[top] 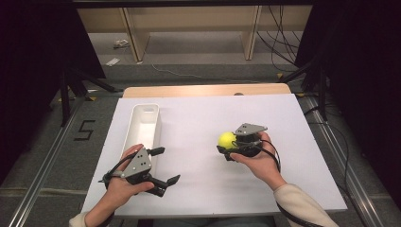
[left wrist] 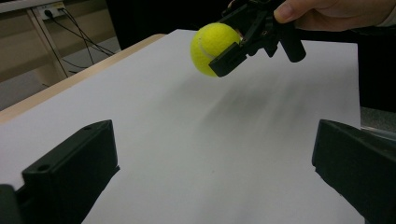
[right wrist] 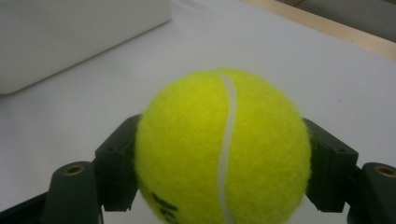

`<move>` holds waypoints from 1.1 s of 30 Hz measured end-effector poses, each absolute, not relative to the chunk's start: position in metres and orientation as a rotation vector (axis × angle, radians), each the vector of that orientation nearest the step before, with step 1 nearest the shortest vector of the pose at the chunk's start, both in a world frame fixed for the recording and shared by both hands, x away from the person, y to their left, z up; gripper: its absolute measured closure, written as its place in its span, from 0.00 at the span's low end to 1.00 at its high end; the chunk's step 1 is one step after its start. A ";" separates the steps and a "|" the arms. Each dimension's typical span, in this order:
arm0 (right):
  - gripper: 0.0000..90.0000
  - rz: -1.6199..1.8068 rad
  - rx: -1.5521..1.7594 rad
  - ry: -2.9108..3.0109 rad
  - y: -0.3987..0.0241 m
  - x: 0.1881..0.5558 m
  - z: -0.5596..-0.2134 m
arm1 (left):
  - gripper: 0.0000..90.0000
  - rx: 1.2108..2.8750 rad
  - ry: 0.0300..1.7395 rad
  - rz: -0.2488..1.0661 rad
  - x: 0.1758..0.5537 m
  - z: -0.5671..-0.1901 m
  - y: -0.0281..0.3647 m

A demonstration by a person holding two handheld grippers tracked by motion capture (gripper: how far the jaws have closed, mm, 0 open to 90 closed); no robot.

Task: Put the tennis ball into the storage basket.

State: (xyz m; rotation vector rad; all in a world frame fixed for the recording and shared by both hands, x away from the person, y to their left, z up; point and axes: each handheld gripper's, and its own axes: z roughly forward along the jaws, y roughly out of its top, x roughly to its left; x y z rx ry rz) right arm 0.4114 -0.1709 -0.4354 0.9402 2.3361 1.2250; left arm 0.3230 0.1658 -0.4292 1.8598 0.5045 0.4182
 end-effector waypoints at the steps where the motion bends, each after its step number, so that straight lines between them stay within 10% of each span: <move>1: 0.30 1.226 0.940 2.336 -0.171 0.412 -0.435 | 0.00 1.860 0.504 0.418 0.323 -0.429 0.166; 33: 0.30 1.243 0.921 2.336 -0.158 0.417 -0.434 | 0.00 1.865 0.501 0.416 0.323 -0.429 0.166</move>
